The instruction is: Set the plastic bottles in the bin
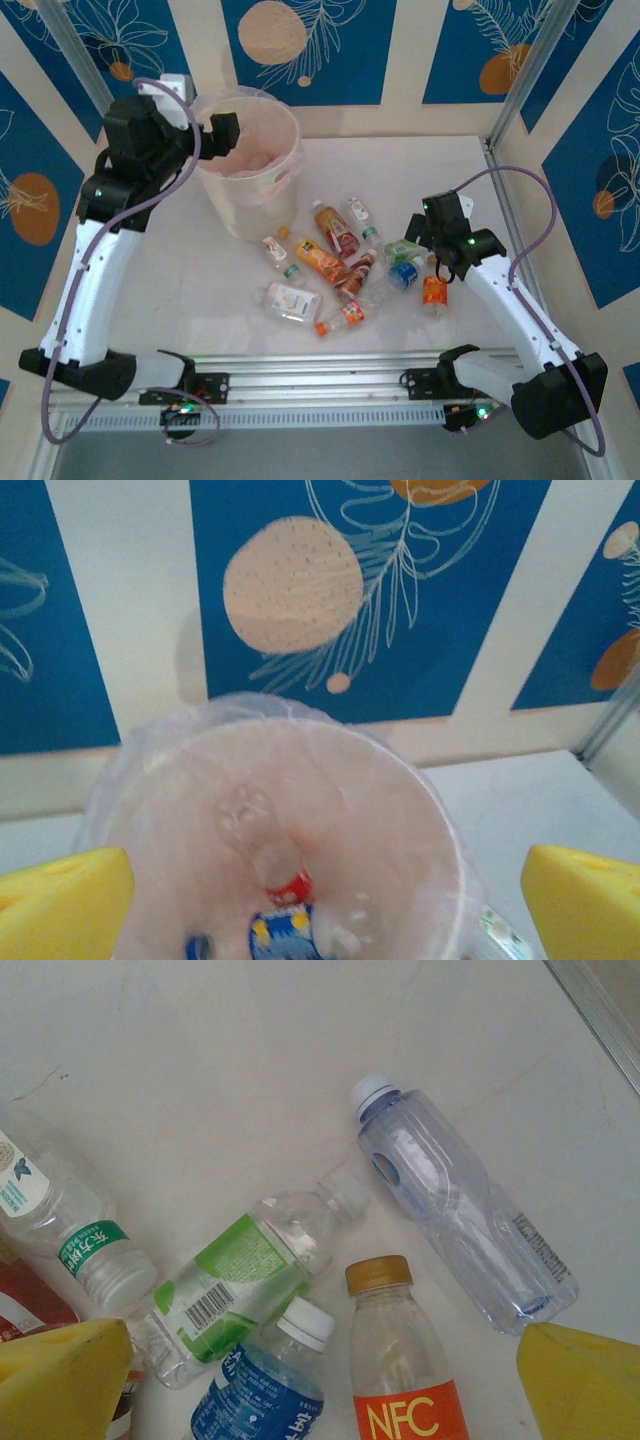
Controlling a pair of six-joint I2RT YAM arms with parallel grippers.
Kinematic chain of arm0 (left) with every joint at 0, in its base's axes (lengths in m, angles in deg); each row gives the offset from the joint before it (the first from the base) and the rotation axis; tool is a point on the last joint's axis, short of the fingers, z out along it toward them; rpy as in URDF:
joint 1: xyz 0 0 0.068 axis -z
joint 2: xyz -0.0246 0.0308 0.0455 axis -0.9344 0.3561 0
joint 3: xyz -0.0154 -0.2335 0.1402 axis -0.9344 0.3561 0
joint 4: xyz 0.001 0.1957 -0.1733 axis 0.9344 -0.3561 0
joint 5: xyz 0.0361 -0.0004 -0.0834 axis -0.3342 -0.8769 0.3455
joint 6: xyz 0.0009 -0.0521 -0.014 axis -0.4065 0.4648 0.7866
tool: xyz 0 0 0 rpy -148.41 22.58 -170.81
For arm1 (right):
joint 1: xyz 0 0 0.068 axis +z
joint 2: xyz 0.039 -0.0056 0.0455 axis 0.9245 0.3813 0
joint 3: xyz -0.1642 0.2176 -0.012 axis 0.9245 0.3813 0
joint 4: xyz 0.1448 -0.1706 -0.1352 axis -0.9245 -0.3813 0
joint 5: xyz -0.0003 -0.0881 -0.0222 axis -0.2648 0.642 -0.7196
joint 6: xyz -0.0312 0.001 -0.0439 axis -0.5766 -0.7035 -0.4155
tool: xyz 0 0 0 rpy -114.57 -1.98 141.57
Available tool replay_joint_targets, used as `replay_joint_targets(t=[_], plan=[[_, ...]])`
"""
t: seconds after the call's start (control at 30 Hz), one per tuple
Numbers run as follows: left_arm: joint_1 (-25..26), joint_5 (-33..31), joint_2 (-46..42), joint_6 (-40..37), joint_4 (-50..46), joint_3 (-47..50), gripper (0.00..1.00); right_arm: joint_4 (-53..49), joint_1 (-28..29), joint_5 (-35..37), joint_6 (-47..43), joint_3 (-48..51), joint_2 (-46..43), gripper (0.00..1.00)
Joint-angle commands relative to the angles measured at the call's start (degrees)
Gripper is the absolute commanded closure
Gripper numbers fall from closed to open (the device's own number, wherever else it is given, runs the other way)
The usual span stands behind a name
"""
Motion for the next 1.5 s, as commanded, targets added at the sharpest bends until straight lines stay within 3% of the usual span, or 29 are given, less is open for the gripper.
replay_joint_targets(t=[0.0, 0.17, 0.33, 0.47, 0.67, 0.77, 1.0, 1.13, 1.23, 1.47], plan=[[2.4, -1.7, -4.5, 9.6, 4.4, 6.9, 0.0, 1.0, -0.2, 0.9, -1.1, 1.1, -0.8, 0.01], [8.5, -12.6, -11.2, 16.5, 3.5, 17.1, 0.0, 1.7, -0.2, 0.3, -1.6, 2.0, -1.6, 0.01], [16.3, -24.4, -17.3, 28.1, -1.6, 27.9, 0.0, 2.4, -0.2, -0.2, -2.2, 3.0, -2.9, 0.01], [21.6, -28.6, -20.0, 39.8, -6.0, 35.1, 0.0, 2.6, 0.0, -1.1, -3.1, 2.8, -3.3, 0.01], [30.2, -32.1, -22.1, 54.4, -10.8, 44.5, 0.01, 0.7, 2.5, -8.6, -7.1, 1.5, -3.7, 0.01], [32.7, -29.8, -23.0, 56.7, -9.0, 49.3, 0.01, -2.5, 6.4, -10.3, -7.5, 0.3, -3.5, 0.02], [35.7, -20.3, -23.1, 56.2, -7.5, 56.4, 0.01, -6.0, 16.9, -19.2, -5.4, -1.6, -1.6, 0.48], [37.7, -15.3, -23.0, 59.0, -4.2, 61.5, 0.01, -4.3, 23.3, -23.3, -4.6, -2.3, 2.8, 0.67], [39.0, -13.2, -22.6, 61.0, -1.6, 64.7, 0.01, -2.8, 27.9, -24.6, -4.9, -3.5, 7.6, 0.73], [39.7, -12.3, -22.6, 62.2, 1.0, 67.8, 0.01, -2.5, 37.6, -21.6, -6.3, -7.4, 19.4, 0.77]])
